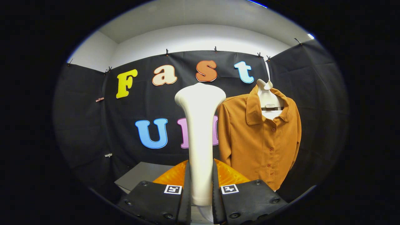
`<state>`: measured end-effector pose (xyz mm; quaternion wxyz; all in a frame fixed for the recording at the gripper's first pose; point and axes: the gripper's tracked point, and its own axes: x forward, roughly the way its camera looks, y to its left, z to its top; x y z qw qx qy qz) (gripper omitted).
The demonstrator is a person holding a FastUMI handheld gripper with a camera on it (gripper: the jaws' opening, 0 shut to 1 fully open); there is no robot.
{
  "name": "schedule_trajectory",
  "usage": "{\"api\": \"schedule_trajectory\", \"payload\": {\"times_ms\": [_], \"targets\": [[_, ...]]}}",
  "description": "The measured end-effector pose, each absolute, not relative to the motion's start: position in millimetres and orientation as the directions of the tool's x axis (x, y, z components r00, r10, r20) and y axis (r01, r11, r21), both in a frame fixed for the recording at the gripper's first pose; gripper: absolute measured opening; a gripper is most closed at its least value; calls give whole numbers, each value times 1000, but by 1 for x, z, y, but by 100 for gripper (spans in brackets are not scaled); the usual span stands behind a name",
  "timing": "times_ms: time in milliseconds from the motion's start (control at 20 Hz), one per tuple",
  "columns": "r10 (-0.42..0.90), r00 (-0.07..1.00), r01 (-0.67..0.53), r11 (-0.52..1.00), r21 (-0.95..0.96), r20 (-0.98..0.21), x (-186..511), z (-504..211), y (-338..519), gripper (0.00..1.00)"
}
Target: Iron the clothes twice with a garment steamer, once on the left side and once on the right side.
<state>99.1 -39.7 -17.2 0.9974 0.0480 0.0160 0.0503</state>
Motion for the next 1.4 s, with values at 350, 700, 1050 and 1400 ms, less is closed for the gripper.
{"api": "schedule_trajectory", "payload": {"times_ms": [350,700,1050,1400], "targets": [[21,999,-19,995,94,-27,80,-27,-27,31],[-7,1000,8,997,77,-21,66,-25,-25,31],[-2,1000,3,998,66,-18,53,-23,-21,31],[5,1000,-4,998,63,-12,45,-18,-11,31]]}}
